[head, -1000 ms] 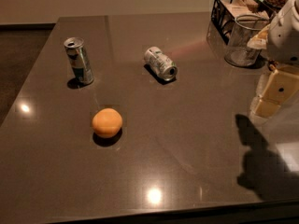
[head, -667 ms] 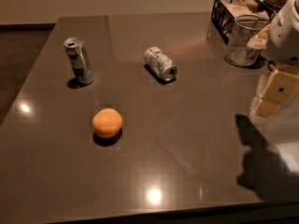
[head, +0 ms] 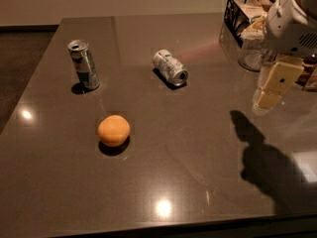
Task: Place 7up can upright
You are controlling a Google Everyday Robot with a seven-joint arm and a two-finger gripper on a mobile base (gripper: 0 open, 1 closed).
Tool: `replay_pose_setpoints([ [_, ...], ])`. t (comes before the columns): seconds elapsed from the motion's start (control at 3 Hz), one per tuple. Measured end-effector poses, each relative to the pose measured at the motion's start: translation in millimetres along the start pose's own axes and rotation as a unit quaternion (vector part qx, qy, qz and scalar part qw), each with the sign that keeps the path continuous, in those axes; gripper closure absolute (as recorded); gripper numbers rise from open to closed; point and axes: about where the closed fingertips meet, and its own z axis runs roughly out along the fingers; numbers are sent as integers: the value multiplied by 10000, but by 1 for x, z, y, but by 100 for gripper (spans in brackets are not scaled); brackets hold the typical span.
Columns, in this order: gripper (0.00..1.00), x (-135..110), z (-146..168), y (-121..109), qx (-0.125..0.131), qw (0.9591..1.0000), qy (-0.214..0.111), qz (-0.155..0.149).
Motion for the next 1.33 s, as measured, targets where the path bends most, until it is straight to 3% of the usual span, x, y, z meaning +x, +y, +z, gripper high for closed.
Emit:
replay_pose_setpoints([
  [0.33, 0, -18, 20, -29, 50, 9972, -230, -704],
  [0.67, 0, -39, 45, -52, 24, 9872, -366, -1553],
  [1.0, 0, -53, 68, -75, -23, 9697, -405, -2407],
  [1.33, 0, -64, 89, -95, -39, 9440, -470, -3264],
])
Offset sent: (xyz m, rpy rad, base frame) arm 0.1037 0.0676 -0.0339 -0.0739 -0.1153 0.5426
